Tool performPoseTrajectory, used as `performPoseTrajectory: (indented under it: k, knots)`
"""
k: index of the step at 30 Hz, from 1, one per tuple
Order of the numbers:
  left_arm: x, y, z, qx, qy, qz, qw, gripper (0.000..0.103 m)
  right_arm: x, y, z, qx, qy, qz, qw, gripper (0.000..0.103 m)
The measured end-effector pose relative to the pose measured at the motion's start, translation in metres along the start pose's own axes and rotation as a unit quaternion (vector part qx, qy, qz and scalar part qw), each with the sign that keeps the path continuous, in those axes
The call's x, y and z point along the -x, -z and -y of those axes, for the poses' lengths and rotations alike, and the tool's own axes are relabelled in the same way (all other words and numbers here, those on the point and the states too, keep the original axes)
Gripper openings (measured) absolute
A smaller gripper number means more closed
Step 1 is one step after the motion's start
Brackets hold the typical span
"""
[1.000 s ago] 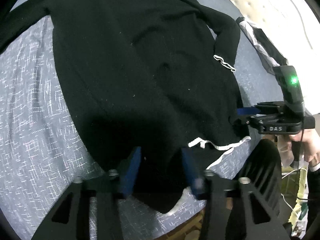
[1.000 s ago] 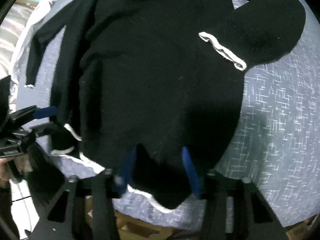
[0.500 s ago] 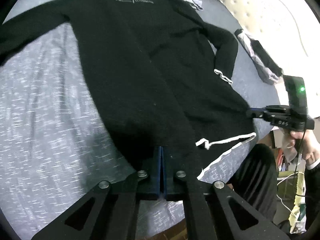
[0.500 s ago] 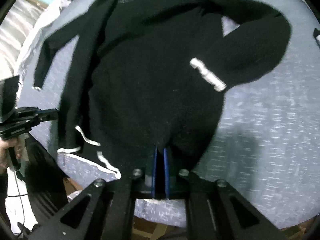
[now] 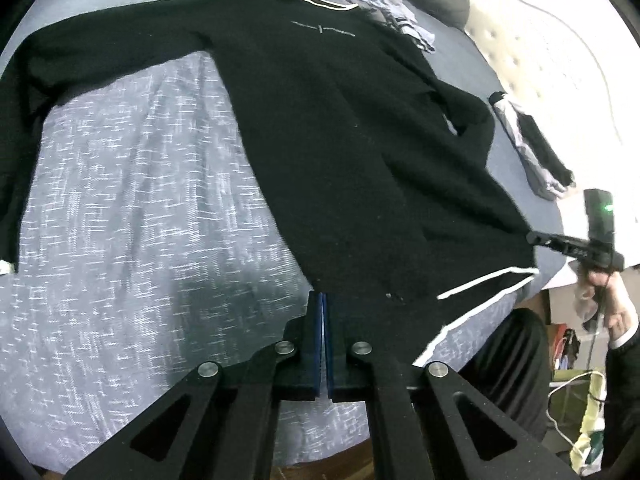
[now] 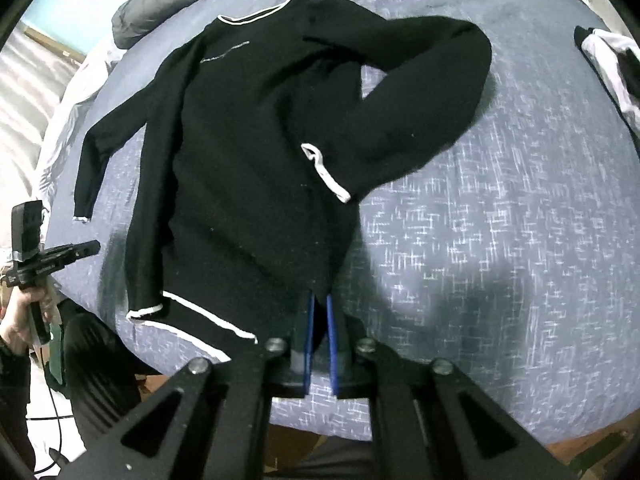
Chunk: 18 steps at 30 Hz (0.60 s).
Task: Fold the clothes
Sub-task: 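Open the left tool off the hem while the right tool keeps holding it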
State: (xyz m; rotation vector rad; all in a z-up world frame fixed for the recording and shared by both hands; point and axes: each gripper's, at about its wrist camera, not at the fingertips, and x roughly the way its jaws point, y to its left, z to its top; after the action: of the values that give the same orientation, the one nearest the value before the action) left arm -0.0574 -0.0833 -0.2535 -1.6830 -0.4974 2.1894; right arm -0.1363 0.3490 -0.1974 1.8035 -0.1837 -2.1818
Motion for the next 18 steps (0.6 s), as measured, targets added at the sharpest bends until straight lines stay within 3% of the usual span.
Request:
performPoseTrajectory:
  k: [3,5,7,13,15,18]
  knots:
    - [-0.008,0.001,0.020,-0.020,0.011,-0.016,0.9996,0.004,-0.006,0.002,-0.004,0.002,-0.003,-0.004,1.000,0.005]
    - [-0.017,0.002,0.035,-0.029,0.022,-0.029,0.9989,0.017,-0.010,0.002,-0.008,0.002,0.000,-0.006,1.000,0.005]
    - [-0.027,0.003,0.046,-0.031,0.029,-0.037,0.9984,0.049,-0.009,0.000,-0.006,-0.001,0.000,-0.006,1.000,0.005]
    - [-0.058,-0.001,0.072,-0.035,0.029,-0.051,0.9977,0.054,-0.013,0.003,0.000,-0.005,-0.006,-0.011,1.000,0.005]
    - [-0.066,-0.002,0.075,-0.035,0.016,-0.054,0.9978,0.060,-0.015,0.005,0.000,-0.003,-0.008,-0.014,1.000,0.005]
    - [-0.082,-0.004,0.081,-0.031,-0.002,-0.064,0.9975,0.061,-0.015,0.005,0.001,-0.002,-0.010,-0.015,1.000,0.005]
